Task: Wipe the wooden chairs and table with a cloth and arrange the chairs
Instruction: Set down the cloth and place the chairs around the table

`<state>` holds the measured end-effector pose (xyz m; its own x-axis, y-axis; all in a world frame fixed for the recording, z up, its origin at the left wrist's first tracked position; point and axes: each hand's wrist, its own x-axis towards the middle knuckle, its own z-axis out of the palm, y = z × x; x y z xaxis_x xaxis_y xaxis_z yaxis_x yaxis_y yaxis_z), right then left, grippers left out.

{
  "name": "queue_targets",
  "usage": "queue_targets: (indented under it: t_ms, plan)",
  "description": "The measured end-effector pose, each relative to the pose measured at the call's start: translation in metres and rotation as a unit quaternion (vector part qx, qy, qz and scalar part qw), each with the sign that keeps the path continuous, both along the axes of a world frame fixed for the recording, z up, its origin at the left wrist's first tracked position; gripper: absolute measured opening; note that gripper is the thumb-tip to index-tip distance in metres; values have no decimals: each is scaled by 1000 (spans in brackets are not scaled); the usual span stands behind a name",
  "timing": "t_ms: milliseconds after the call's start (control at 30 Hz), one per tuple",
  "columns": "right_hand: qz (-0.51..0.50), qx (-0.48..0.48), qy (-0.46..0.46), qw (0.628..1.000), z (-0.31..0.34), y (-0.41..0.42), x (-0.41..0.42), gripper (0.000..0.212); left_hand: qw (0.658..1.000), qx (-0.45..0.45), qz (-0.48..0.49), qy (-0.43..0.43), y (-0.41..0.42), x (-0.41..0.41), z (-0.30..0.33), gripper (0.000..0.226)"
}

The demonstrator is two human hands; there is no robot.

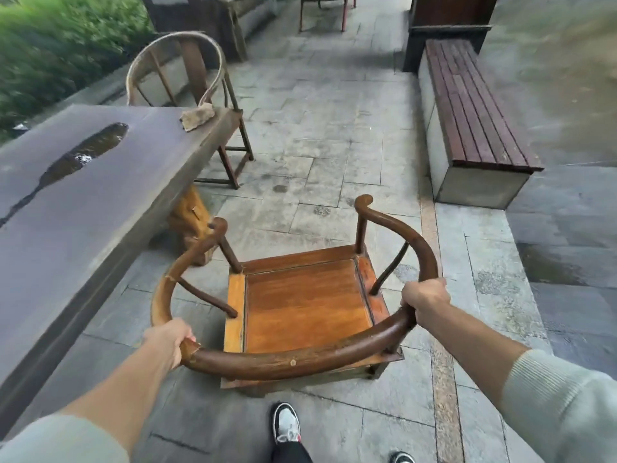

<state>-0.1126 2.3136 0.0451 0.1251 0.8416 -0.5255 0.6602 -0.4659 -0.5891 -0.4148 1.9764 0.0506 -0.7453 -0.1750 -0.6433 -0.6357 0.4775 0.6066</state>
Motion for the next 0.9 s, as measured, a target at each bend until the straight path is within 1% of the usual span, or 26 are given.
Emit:
queue_targets:
  t_ms: [33,67,133,167,200,233,267,333,367,433,500,567,667,700,800,900]
  plan:
    - [22,-11,4,1000,1,8,4,56,1000,-14,25,6,0,14,-2,14]
    - [28,-12,8,1000,5,9,6,55,999,-9,29,-9,-1,23,0,19]
    - [47,0,17,999,12,27,4,57,998,0,59,-12,0,39,3,40]
    - [61,7,12,998,13,37,2,60,996,-14,91,3,5,49,11,45]
    - [88,8,6,996,18,40,-6,62,992,-19,124,14,0,60,13,56]
    - [88,17,9,996,18,45,-8,62,993,-25,113,8,2,67,16,64]
    - [104,20,15,994,20,46,-16,60,992,-19,123,8,-4,78,13,70]
    - [143,22,10,989,18,45,-30,57,986,-42,161,18,-17,93,11,76]
    - [159,19,13,987,14,46,-38,56,982,-54,181,17,-23,99,13,74]
    - [194,13,25,981,13,49,-63,56,972,-48,229,20,-35,97,11,63]
    - [223,13,30,974,14,54,-86,55,967,-50,252,7,-40,96,11,55]
    - [238,17,32,970,16,65,-106,54,962,-36,269,-9,-34,97,6,58]
    - [269,10,33,962,21,78,-142,56,953,-35,301,19,-28,88,8,69]
    - [275,13,38,960,20,84,-150,55,954,-24,299,20,-26,86,8,68]
    - [297,12,25,954,22,100,-170,47,947,-3,321,-10,-13,92,6,53]
    - [333,19,19,942,14,116,-196,41,919,-1,394,28,2,94,7,40]
